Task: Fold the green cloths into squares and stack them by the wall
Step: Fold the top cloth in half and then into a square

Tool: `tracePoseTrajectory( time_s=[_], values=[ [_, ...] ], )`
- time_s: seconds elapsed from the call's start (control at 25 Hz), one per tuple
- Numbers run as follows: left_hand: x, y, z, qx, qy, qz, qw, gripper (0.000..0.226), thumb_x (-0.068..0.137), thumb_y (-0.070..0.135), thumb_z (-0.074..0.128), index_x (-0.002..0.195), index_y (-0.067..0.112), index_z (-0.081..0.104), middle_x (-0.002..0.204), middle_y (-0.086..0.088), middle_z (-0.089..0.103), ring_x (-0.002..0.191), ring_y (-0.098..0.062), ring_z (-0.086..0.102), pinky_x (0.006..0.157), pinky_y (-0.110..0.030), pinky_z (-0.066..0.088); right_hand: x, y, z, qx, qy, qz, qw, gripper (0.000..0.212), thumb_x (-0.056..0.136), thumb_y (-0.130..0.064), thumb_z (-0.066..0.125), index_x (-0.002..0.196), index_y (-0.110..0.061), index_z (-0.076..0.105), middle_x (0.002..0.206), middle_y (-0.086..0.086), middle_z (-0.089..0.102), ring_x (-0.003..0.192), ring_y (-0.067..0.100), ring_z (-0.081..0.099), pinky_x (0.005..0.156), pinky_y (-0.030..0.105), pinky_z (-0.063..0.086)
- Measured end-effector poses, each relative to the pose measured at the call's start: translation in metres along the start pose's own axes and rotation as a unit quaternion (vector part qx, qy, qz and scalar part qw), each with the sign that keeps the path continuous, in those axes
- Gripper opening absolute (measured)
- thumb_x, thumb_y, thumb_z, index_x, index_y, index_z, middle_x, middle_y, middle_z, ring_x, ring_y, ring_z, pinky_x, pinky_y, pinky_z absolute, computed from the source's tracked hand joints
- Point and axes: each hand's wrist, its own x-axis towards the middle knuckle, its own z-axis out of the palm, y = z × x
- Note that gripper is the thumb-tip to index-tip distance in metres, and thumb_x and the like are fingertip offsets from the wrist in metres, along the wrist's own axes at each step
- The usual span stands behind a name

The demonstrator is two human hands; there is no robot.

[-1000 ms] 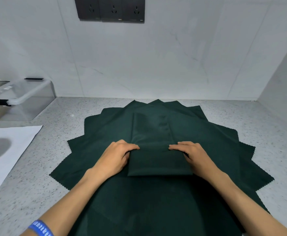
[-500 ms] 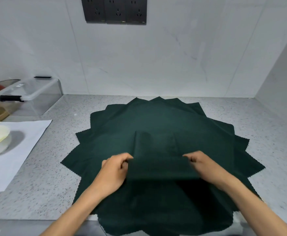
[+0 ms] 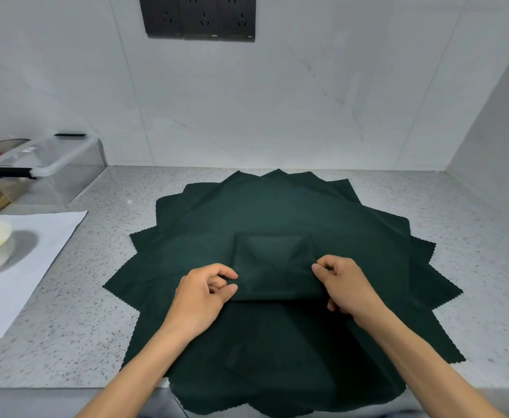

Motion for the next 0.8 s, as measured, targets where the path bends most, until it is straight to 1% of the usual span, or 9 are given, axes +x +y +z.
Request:
tracePoseTrajectory(
  time_s=[0.2,0.32,0.44,0.56,0.6,0.68,0.72,0.76,0.8],
  values=[
    [0.002,-0.002,0.005,0.016,0.037,0.012,0.999,0.014,0.083,0.019,0.077,0.081,0.032,0.072,0.063,0.003,0.068,0.06,-0.01,0.061,0.07,-0.024,0.052,0.003,-0.005,0.001,-0.08,0.02,-0.005,0.997,0.028,0.099,-0.034,0.048,0.08,-0.018,0.063,0.074,0.01,0.069,0.041,0.017,0.063,0.042,0.02,0.035],
    [0.001,-0.005,0.007,0.038,0.06,0.029,0.997,0.012,0.086,0.018,0.074,0.089,0.03,0.074,0.062,0.012,0.067,0.063,-0.011,0.063,0.074,-0.031,0.054,0.003,-0.007,0.002,-0.118,0.034,-0.01,0.992,0.029,0.099,-0.034,0.046,0.081,-0.018,0.062,0.067,0.005,0.067,0.04,0.015,0.064,0.045,0.024,0.046],
    [-0.001,0.0,0.011,0.052,0.086,0.031,0.994,0.015,0.084,0.023,0.076,0.099,0.025,0.074,0.06,0.015,0.066,0.063,-0.006,0.062,0.079,-0.035,0.054,0.006,-0.006,0.009,-0.151,0.072,-0.021,0.986,0.031,0.099,-0.036,0.046,0.08,-0.015,0.058,0.061,-0.001,0.065,0.039,0.013,0.063,0.059,0.029,0.054],
    [-0.005,0.005,0.01,0.117,0.124,0.01,0.985,0.022,0.081,0.03,0.079,0.1,0.02,0.073,0.067,0.013,0.069,0.072,-0.01,0.065,0.084,-0.039,0.051,-0.002,-0.01,0.005,-0.164,0.081,-0.002,0.983,0.03,0.099,-0.042,0.045,0.084,-0.018,0.056,0.065,0.0,0.067,0.052,0.019,0.067,0.067,0.032,0.055],
    [-0.007,0.007,0.009,0.165,0.146,0.046,0.974,0.018,0.083,0.028,0.077,0.098,0.019,0.073,0.073,0.012,0.07,0.075,-0.015,0.066,0.082,-0.04,0.051,-0.008,-0.011,0.005,-0.185,0.099,-0.004,0.978,0.03,0.099,-0.044,0.044,0.09,-0.017,0.056,0.071,0.001,0.068,0.061,0.022,0.067,0.068,0.034,0.054],
    [-0.002,0.019,0.012,0.218,0.167,0.18,0.944,0.008,0.087,0.017,0.066,0.093,0.017,0.071,0.086,0.006,0.071,0.08,-0.022,0.066,0.075,-0.041,0.05,-0.015,-0.022,0.011,-0.267,0.215,-0.088,0.935,0.027,0.099,-0.04,0.042,0.102,-0.016,0.055,0.082,0.002,0.067,0.076,0.03,0.064,0.065,0.037,0.05],
    [0.008,0.028,0.016,0.22,0.147,0.236,0.935,0.015,0.087,0.012,0.058,0.096,0.015,0.07,0.095,0.003,0.071,0.085,-0.024,0.066,0.076,-0.041,0.05,-0.013,-0.033,0.021,-0.282,0.257,-0.168,0.909,0.023,0.099,-0.033,0.042,0.102,-0.016,0.057,0.084,0.002,0.067,0.079,0.032,0.063,0.063,0.038,0.049],
    [0.022,0.035,0.024,0.22,0.098,0.262,0.934,0.024,0.087,0.007,0.052,0.103,0.012,0.069,0.105,0.0,0.07,0.094,-0.024,0.064,0.081,-0.041,0.05,-0.007,-0.044,0.032,-0.283,0.256,-0.246,0.891,0.024,0.096,-0.027,0.04,0.099,-0.015,0.06,0.086,0.003,0.067,0.082,0.032,0.063,0.064,0.038,0.049],
    [0.038,0.04,0.034,0.23,0.04,0.257,0.938,0.031,0.089,0.006,0.047,0.115,0.008,0.065,0.118,-0.004,0.067,0.107,-0.025,0.061,0.09,-0.038,0.047,0.003,-0.05,0.045,-0.285,0.22,-0.297,0.885,0.031,0.092,-0.025,0.034,0.1,-0.013,0.062,0.094,0.005,0.068,0.09,0.032,0.063,0.07,0.039,0.049]
  ],
)
